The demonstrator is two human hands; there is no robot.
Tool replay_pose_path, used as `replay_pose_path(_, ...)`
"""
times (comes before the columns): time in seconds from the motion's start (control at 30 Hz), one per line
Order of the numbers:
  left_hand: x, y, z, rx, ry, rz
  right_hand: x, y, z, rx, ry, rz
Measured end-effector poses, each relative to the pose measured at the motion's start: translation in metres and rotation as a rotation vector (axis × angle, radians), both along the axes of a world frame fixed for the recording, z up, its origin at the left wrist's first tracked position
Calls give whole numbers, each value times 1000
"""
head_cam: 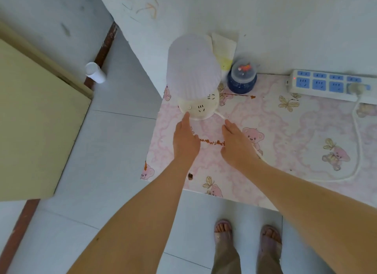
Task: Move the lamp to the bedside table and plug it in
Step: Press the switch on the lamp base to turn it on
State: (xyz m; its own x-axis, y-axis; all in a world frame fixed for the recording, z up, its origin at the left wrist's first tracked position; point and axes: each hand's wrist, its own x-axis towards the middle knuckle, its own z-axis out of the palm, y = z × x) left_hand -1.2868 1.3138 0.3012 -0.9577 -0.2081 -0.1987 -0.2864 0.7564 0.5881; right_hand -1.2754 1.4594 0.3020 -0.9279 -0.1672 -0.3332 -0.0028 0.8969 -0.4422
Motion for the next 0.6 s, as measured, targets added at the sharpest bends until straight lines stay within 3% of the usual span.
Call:
replay_pose_path(0.23, -6, -6, -7, -154, -6, -119, 3, -3, -6, 66, 44, 5)
replay_pose_path(0.6, -7, 1, -7, -280, -74, -167, 6, -3, -5, 284, 113, 191)
